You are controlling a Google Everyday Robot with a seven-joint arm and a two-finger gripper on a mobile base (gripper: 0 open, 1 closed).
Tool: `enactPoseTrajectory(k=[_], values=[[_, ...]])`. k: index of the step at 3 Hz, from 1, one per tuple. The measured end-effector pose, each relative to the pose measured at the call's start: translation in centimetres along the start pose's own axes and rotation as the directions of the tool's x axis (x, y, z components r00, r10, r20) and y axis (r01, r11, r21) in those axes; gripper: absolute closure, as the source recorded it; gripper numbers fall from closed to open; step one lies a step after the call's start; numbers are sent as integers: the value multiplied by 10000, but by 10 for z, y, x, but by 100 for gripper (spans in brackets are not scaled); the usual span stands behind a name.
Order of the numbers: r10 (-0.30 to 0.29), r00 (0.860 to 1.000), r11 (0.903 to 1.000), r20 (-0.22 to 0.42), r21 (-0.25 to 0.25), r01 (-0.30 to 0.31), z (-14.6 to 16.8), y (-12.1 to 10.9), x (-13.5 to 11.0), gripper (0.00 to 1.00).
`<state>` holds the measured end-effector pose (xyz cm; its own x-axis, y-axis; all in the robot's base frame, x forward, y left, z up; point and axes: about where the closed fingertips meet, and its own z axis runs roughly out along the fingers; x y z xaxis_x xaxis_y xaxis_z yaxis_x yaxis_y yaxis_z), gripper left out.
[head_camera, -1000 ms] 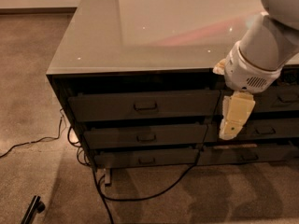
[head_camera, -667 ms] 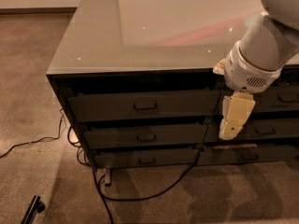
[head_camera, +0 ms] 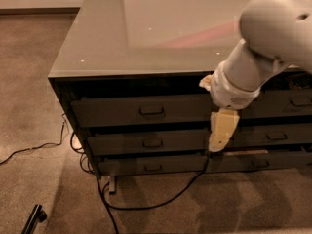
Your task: Open top drawer
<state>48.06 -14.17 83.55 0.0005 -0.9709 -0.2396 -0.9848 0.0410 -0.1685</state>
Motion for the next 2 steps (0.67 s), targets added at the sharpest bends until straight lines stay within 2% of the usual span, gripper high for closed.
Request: enactPoseTrajectory(k=[1,2], values=[[-356,9987,9984,366,-424,372,49,-13,-22,0],[-337,9988,9985,351,-422,352,51,-12,-20,0]])
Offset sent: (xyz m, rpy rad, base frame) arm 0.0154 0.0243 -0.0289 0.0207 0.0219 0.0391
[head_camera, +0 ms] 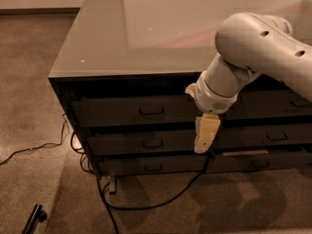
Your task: Open top drawer
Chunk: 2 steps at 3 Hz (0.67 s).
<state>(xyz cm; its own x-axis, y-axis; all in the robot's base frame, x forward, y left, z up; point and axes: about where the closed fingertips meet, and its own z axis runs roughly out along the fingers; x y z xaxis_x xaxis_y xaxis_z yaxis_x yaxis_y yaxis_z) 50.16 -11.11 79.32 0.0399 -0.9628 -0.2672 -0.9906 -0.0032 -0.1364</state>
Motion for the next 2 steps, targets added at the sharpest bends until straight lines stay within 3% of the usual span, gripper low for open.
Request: enactPoseTrajectory(k=[1,2], values=[[-643,9978,9966,128,533,635,2,-14,-16,0],[-1636,9862,9824,242,954,1606,4,-26,-49,0]])
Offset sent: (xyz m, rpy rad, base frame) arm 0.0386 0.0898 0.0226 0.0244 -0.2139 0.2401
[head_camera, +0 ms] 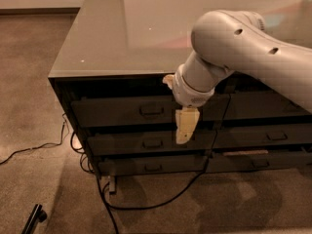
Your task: Open top drawer
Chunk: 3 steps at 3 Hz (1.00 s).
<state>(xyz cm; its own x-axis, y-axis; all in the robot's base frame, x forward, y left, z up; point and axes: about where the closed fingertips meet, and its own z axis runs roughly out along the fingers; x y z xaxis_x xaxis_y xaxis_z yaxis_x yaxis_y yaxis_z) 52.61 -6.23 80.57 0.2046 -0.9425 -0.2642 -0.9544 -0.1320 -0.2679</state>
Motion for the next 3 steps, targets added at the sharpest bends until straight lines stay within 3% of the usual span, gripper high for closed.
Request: enactPoseTrajectory(k=[2,3], values=[[-939,9943,9943,-501,-547,911,49,-21,-27,0],[-775,9842,9939,-1590,-905,636,85,-53,-19,0]])
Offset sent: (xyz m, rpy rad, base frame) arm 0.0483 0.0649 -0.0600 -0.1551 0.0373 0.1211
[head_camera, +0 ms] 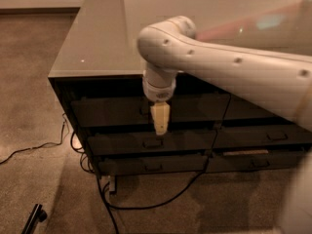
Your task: Open top drawer
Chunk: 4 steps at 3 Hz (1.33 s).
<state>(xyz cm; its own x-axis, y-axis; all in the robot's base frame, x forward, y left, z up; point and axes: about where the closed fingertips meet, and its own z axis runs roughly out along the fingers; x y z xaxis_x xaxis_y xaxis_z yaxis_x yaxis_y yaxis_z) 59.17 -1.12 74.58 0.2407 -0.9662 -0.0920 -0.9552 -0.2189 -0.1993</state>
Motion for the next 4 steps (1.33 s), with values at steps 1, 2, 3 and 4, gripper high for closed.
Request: enactPoseTrajectory(k=[1,2,3,4], values=[[1187,9832,9916,-1384,-346,-1246,32,-40,23,0],[1187,9833,9916,-1382,-346,-1245,34,-35,24,0],[1182,9835,9917,-1369,-347,-1240,35,-35,23,0],[1284,9830,9891,-1315,-548,-1366,50,-28,32,0]])
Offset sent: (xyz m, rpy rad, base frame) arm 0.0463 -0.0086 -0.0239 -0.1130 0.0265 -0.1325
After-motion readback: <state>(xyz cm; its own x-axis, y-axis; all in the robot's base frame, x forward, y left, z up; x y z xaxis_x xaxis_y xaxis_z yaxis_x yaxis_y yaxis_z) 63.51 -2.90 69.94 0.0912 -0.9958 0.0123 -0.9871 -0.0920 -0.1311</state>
